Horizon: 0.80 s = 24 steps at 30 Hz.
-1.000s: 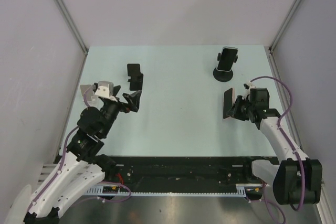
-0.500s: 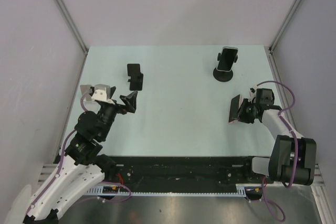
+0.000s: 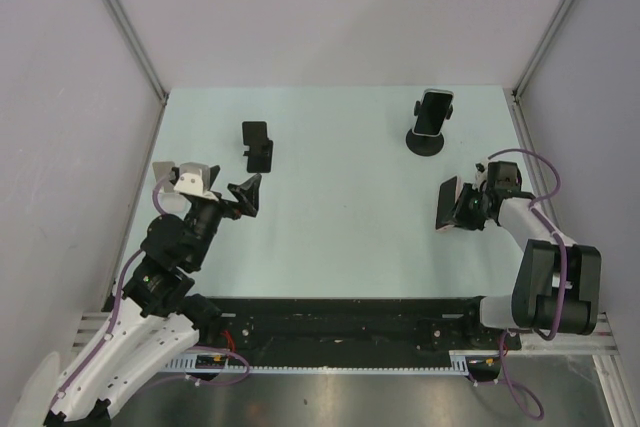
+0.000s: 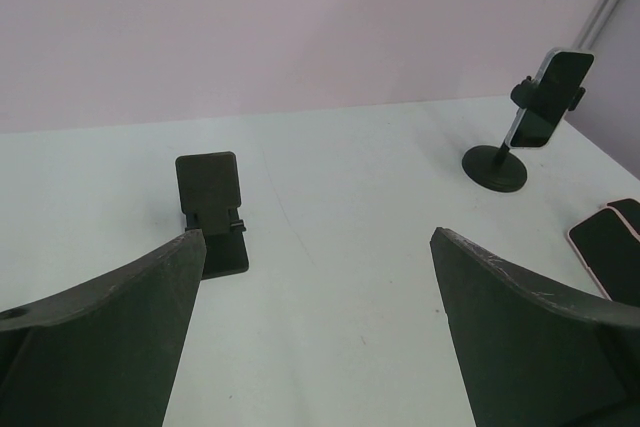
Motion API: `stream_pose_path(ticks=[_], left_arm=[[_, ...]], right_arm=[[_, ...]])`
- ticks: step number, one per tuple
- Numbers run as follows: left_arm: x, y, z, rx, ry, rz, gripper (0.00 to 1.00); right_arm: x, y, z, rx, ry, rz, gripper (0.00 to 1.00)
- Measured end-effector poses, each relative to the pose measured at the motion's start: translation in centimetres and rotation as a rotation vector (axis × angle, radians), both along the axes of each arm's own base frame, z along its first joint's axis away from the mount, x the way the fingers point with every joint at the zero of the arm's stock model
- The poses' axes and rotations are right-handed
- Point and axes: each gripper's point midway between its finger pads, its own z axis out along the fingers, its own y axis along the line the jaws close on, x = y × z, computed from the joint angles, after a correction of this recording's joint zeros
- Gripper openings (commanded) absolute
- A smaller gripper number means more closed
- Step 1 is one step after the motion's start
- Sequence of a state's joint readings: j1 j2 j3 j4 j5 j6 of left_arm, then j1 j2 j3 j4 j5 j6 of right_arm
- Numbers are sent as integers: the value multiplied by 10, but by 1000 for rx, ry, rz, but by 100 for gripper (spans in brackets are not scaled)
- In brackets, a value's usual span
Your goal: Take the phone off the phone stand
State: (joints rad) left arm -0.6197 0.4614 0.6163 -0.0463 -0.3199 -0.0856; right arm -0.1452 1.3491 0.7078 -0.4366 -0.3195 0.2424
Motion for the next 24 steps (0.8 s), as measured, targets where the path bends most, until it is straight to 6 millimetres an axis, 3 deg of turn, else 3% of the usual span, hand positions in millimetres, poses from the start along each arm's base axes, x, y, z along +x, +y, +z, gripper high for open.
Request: stream_pose_path(ticks=[20,24], left_arm=[[0,0,-3,10,2,1,100],[0,0,-3,10,2,0,100]], right_arm=[[7,-19,-22,-82,76,-55,59],[14,-27,-21,-123,52,-75,75]])
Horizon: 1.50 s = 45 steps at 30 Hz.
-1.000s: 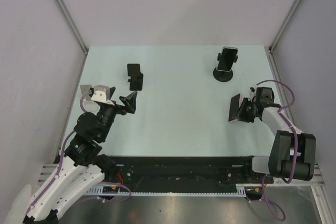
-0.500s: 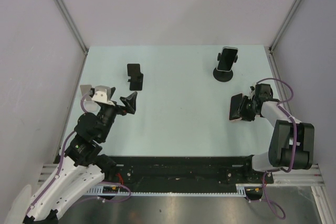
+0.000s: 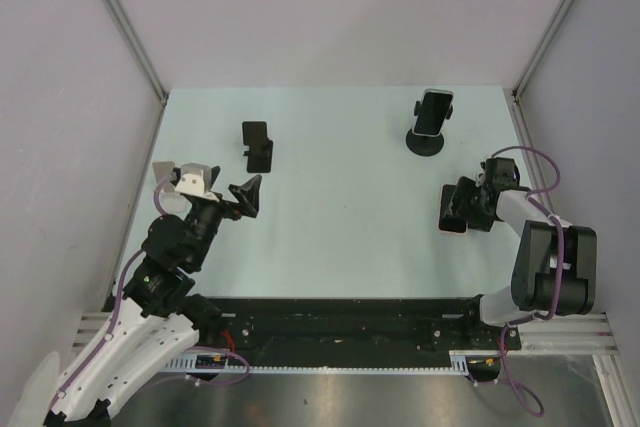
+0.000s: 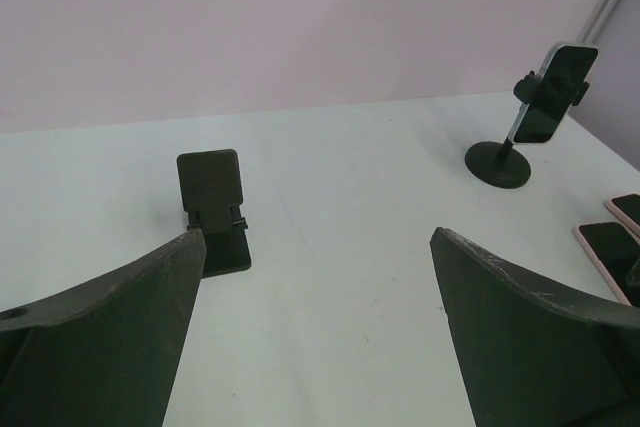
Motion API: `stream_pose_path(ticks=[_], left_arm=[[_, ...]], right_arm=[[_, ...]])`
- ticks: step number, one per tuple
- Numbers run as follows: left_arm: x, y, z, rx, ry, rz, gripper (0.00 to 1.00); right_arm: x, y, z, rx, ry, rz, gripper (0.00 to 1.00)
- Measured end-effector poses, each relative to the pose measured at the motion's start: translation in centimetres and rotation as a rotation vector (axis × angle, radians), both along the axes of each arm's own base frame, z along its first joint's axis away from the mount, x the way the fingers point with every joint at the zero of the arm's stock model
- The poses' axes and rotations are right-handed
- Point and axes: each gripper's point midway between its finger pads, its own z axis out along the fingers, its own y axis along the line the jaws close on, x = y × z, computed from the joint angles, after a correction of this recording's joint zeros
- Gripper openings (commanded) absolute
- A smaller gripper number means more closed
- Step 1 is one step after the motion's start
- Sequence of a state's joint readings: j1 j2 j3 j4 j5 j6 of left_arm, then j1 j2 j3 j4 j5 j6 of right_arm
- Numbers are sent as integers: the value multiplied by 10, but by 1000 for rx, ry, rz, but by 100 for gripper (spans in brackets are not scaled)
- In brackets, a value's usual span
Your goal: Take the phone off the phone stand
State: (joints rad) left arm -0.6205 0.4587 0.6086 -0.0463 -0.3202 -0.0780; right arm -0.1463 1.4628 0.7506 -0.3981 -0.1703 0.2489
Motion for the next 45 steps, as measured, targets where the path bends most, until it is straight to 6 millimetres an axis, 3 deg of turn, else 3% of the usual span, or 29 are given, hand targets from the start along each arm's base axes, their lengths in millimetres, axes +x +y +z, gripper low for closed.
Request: stream_pose_path(ticks=[9,26,32,45], left_arm=[[0,0,-1,1,1,-2,100],[0,0,-1,1,1,-2,100],[0,-1,-1,1,1,-2,100],[-2,0,0,-1,-7,-6,100]], right_arm=[[10,-12,2,-80,-32,-13,100],[31,15,-5,-226,29,111,98],[34,14,-6,-280,53,132,82],[50,-6,-3,-385,106,265,83]])
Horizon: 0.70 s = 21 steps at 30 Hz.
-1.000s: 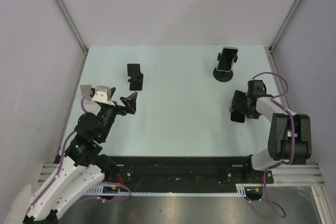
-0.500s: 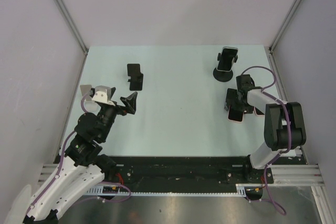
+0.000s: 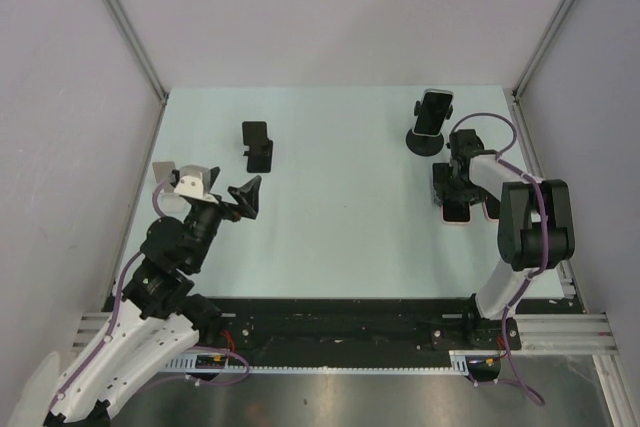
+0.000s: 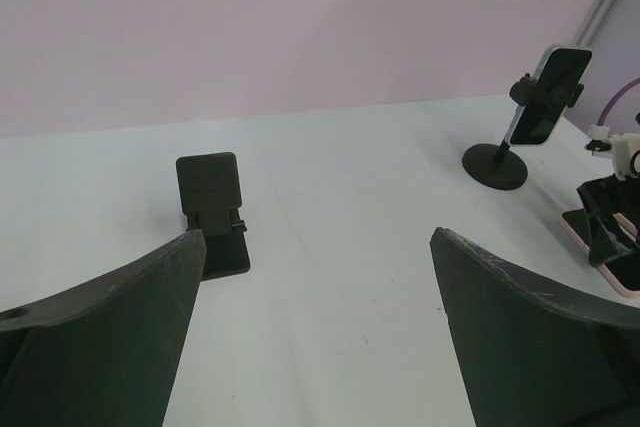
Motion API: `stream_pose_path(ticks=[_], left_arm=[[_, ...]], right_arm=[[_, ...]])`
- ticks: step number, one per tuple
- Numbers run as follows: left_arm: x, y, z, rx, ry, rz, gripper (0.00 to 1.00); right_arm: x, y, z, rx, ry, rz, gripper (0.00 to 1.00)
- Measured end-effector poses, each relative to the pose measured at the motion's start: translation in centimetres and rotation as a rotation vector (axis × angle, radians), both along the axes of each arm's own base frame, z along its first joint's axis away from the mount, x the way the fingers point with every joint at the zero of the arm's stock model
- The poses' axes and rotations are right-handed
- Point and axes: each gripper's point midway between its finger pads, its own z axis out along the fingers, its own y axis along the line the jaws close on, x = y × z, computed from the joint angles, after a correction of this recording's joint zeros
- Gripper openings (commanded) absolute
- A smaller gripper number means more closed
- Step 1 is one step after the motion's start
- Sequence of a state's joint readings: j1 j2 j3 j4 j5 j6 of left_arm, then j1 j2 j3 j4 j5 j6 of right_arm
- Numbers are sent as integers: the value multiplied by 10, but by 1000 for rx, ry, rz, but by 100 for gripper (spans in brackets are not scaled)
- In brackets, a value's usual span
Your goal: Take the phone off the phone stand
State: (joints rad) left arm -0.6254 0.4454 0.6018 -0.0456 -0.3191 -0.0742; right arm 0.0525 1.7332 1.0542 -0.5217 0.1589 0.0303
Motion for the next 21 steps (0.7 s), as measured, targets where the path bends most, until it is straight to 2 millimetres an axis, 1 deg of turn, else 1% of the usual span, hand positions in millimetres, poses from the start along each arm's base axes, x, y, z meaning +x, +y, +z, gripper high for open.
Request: stream_pose_path(ticks=[4,7,11,18,21], left_arm=[[-1,0,2,-1,-9,-2,100],[-2,0,4,-4,-14,-4,100],[-4,1,6,-7,-22,-6,100],[-6,-1,7,-6,-31,-18,100],[-7,-1,7,-7,-33,-20,100]], right_arm=[[12,-8,1,-39,9,54,85],[16,-13,2,-65,13,85,90],[18,-23,4,-100,19,107,93],[19,-37,4,-131,27,95,93],[20,-37,5,-136,27,93,93]])
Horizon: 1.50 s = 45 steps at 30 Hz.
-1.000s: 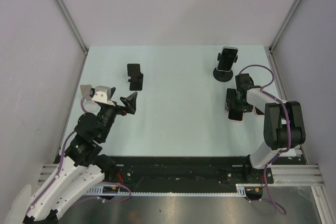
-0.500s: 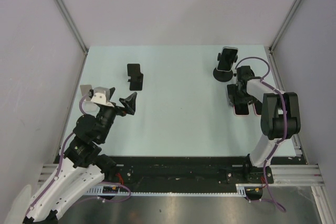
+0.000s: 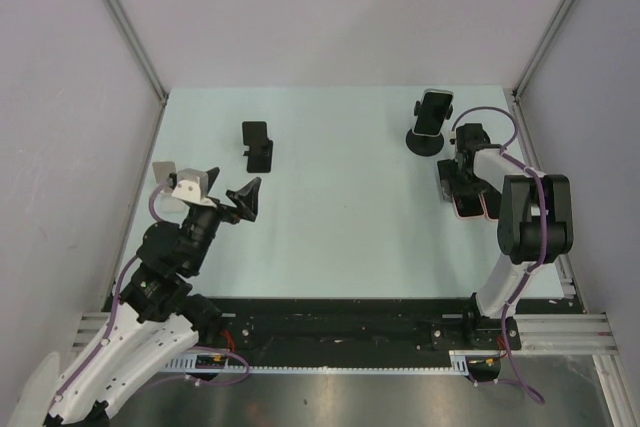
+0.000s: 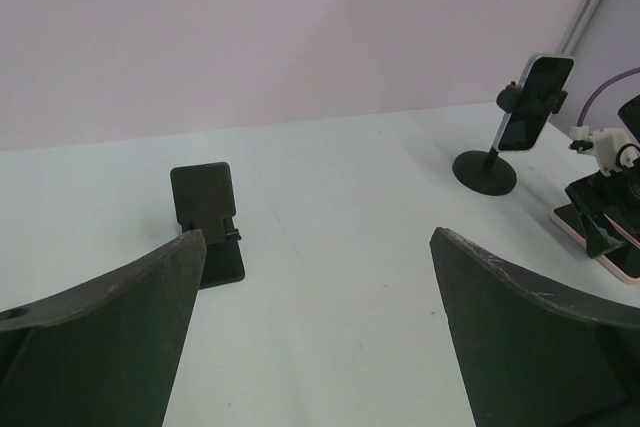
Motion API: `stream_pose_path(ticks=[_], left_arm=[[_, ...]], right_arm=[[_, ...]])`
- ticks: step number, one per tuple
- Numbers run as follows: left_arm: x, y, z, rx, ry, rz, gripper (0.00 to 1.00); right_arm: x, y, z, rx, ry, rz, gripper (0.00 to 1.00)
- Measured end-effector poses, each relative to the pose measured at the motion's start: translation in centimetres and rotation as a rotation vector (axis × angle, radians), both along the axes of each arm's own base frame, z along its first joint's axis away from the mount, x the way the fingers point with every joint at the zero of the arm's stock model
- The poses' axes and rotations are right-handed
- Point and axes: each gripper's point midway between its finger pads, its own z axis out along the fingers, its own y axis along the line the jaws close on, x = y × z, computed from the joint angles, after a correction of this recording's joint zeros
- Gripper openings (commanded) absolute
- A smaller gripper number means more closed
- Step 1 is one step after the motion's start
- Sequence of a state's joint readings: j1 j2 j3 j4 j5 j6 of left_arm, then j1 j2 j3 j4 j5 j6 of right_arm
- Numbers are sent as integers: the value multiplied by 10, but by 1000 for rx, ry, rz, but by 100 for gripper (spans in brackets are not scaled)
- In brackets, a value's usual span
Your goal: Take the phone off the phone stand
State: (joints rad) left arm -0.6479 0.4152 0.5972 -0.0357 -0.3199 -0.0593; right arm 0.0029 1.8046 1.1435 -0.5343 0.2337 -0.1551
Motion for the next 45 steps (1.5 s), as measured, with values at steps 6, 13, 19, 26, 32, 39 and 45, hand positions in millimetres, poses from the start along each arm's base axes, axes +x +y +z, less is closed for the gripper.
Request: stream_pose_path(ticks=[6,13,19,26,32,39,45], left_arm=[[-1,0,2,-5,-6,-1,100],[-1,0,2,-4,-6,-1,100],[0,0,1,4,-7,1,100],[4,-2,-5,21,11,1,100],[8,-5,-11,42,31,1,100],[11,-8,-16,54,46,1,100],[12,-9,-21,63,58,0,100]], right_arm=[[0,1,2,2,-6,-5,93],[-1,17,1,65,-30,9,93],[13,32,2,143,-98,34,90],[48,31,15,191,-248,40,81],[72,24,13,200,-302,33,73],[97,25,8,206,-320,52,65],[97,23,7,202,-310,53,61]])
